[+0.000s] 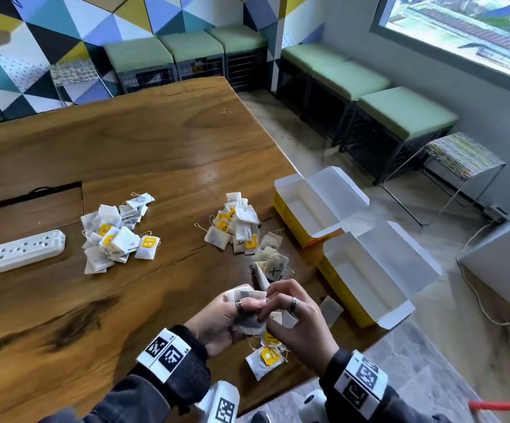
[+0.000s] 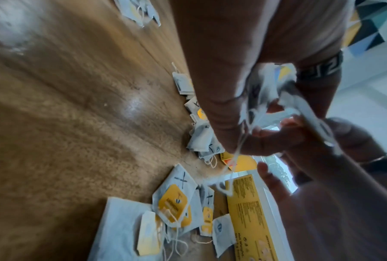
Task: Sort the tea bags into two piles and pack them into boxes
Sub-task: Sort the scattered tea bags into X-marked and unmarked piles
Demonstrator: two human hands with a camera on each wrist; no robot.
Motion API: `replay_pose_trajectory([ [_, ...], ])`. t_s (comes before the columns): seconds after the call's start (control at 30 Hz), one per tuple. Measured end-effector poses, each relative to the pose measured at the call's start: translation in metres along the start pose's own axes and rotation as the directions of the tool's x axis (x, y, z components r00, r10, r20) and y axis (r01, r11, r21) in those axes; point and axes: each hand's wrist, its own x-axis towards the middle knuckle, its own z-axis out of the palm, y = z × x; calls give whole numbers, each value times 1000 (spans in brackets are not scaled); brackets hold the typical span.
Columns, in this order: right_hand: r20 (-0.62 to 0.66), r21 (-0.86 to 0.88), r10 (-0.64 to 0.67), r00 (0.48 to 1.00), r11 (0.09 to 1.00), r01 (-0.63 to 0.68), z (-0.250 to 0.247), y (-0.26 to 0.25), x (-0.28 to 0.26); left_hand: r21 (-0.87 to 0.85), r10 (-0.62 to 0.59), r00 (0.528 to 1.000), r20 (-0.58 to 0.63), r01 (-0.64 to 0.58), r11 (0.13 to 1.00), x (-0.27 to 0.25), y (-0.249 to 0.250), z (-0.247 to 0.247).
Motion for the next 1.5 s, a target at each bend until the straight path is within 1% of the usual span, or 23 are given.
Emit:
replay_pose_trajectory([
  [0.1,23,-29,210,977,977,-210,-7,3,3,-99,1,995,-102,-11,995,0,3,-11],
  [0.17,69,-193,372,926,916,-353,-16,14,3,-63,0,985,-172,-11,998,0,5,-21],
  [0.23,100,-379,466,879,835,-399,-20,25,3,175,-3,978,-208,40,984,0,4,-28],
  [0.27,110,-457,486,867,799,-390,-19,28,3,371,-7,981,-196,81,925,1,1,-31],
  [0.3,134,-526,501,855,768,-367,-16,32,4,589,-17,986,-166,113,800,3,-3,-33],
  [0.37,229,-663,555,800,690,-289,-8,36,7,911,-51,995,-91,104,399,7,-13,-30],
  [0.4,264,-722,592,761,645,-251,-5,37,9,977,-52,996,-68,77,199,9,-20,-27],
  [0.43,280,-760,621,732,610,-227,-1,38,11,996,-42,997,-70,72,59,10,-28,-23],
  [0.5,270,-780,643,716,582,-229,4,41,12,994,27,996,-80,82,-77,13,-40,-13],
  [0.57,253,-768,646,721,587,-257,5,43,13,985,83,994,-68,80,-150,17,-50,-8],
  [0.67,177,-661,620,765,650,-374,0,42,13,982,82,992,-100,111,-151,22,-55,-4],
  [0.73,80,-492,592,802,723,-484,-6,39,11,985,50,990,-131,135,-110,23,-55,-4],
  [0.77,28,-368,596,803,753,-546,-9,38,10,986,39,990,-138,141,-84,23,-55,-4],
  [0.83,-36,-94,636,771,766,-636,-17,35,8,991,26,991,-128,129,-30,24,-57,-5],
  [0.9,-49,97,679,732,733,-673,-24,35,5,992,3,992,-126,126,32,25,-60,-7],
  [1.0,-36,330,775,630,605,-725,-34,34,2,981,-26,991,-133,135,140,27,-61,-8],
  [1.07,0,468,823,568,502,-728,-38,34,-2,979,-9,993,-118,118,163,27,-56,-11],
  [1.13,18,476,839,543,471,-743,-39,33,-4,979,45,996,-75,65,191,25,-46,-17],
  [1.2,29,432,833,552,488,-759,-37,31,-4,966,108,994,-25,-4,257,20,-34,-25],
  [1.27,45,398,828,560,499,-770,-32,30,-5,954,169,985,-23,-29,299,15,-25,-36],
  [1.3,53,386,828,558,499,-776,-29,29,-5,955,174,984,-24,-29,296,12,-22,-42],
  [1.43,99,292,830,549,503,-813,-15,28,-5,974,58,996,-68,53,220,1,-20,-66],
  [1.5,147,233,810,567,529,-816,-8,27,-5,956,77,989,-127,101,277,-3,-18,-77],
])
